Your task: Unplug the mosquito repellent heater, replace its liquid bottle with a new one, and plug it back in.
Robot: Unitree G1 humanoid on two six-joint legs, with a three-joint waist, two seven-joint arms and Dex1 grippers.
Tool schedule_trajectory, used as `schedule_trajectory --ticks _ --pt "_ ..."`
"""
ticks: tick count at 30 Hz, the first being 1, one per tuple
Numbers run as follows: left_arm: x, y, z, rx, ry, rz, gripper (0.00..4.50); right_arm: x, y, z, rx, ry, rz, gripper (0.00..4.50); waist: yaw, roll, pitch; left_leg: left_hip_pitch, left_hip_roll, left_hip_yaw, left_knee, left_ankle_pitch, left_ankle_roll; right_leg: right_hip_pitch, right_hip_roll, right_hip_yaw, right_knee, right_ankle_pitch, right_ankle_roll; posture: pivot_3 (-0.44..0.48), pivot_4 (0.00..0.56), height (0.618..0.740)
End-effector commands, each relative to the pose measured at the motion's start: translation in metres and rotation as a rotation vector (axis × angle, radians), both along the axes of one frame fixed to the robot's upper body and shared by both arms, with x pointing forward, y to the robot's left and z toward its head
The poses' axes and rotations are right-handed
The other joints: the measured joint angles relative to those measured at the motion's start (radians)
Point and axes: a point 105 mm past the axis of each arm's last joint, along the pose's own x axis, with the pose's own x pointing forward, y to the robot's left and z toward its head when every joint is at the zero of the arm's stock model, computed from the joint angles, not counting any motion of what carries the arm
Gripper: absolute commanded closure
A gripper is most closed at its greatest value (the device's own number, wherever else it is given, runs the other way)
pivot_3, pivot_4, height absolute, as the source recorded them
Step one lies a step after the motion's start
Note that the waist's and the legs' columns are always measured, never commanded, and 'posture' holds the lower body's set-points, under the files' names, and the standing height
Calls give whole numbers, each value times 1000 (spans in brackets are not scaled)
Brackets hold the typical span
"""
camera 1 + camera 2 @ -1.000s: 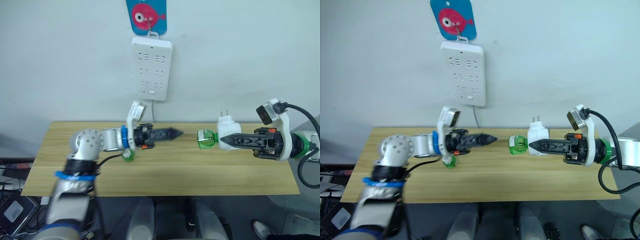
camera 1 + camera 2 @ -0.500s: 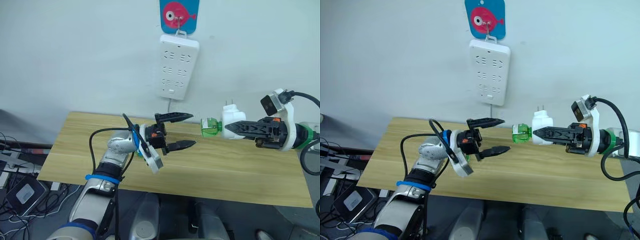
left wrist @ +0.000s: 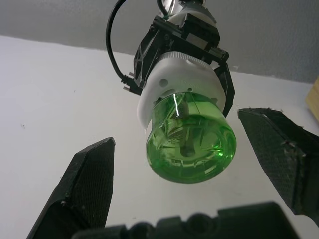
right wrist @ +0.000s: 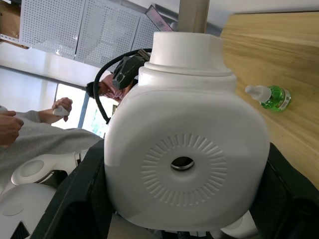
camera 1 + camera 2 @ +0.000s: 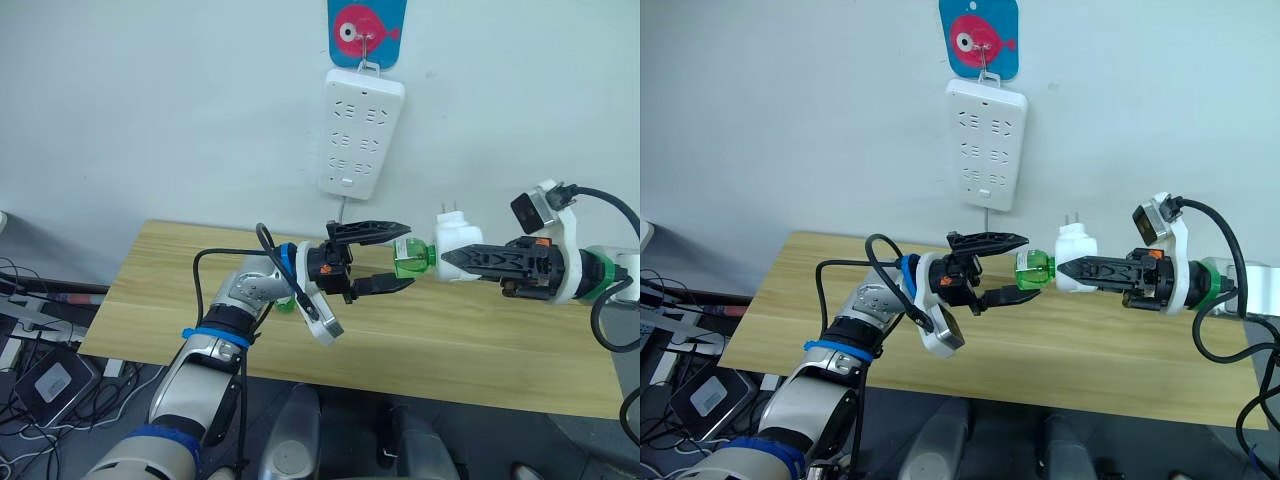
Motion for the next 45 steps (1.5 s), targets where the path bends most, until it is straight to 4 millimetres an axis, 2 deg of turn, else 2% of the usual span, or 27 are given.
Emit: schedule_trajectory --ticks 1,3,6,11,12,15,19,24,27,30,34,38,41,45 --pt "-2 -5 7 -15 -32 -23 22 -5 5 10 25 -43 33 1402 0 0 0 0 0 0 0 0 0 0 0 0 0 0 0 270 239 740" --pt "-2 -5 8 -15 -43 -28 22 -6 5 9 24 -40 34 1402 0 0 0 0 0 0 0 0 0 0 0 0 0 0 0 270 239 740" --pt "-2 -6 9 -18 -54 -42 555 -6 6 8 25 -39 33 1402 0 0 0 0 0 0 0 0 0 0 0 0 0 0 0 270 239 740" --pt "-5 -8 6 2 -34 -77 2146 -4 6 8 27 -37 30 1402 -1 0 0 0 0 0 0 0 0 0 0 0 1 0 0 267 244 740" --pt "-5 -8 6 1 -31 -79 2244 -4 6 8 25 -36 30 1402 -1 0 0 0 0 0 0 0 0 0 0 0 1 0 0 267 244 740" --pt "-4 -8 7 -9 -7 -82 2243 -4 6 8 25 -34 31 1402 -4 0 0 0 0 0 0 0 0 0 0 0 1 0 0 265 247 740" --pt "-10 -15 13 -56 270 -145 2243 -9 4 7 9 -30 46 1402 -11 0 0 1 0 0 0 0 0 0 0 0 1 0 0 260 249 740" --pt "-17 -14 15 2 409 -201 2243 -16 2 4 -41 -20 60 1402 -14 0 0 1 1 -2 1 0 0 1 1 -1 2 0 0 260 255 740" --pt "-1 -16 16 -18 728 -183 2243 -15 0 4 -66 -26 44 1402 -21 0 0 2 2 -2 1 0 0 2 2 -1 2 0 -1 257 260 740" --pt "7 -19 23 -40 1076 -235 2243 -17 0 1 -91 -26 35 1402 -33 0 0 1 2 -3 3 0 0 2 2 -1 2 0 -1 255 259 740" --pt "8 -23 37 -64 1496 -372 2243 -17 1 -1 -101 -28 31 1402 -56 0 0 1 3 -4 4 0 0 2 4 -2 2 0 0 255 263 740" --pt "1 -19 48 -19 1805 -542 2243 -19 2 0 -98 -35 39 1402 -79 -1 0 1 4 -5 4 0 0 2 5 -3 2 0 0 257 264 740" --pt "1 -10 43 58 2072 -634 2243 -22 2 1 -105 -33 57 1402 -97 -1 1 1 4 -6 3 0 0 2 5 -4 2 0 0 257 264 740" --pt "13 -2 22 101 2368 -627 2243 -24 2 -3 -137 -25 61 1402 -107 -1 0 1 3 -6 3 0 0 2 5 -4 2 0 0 258 267 740"
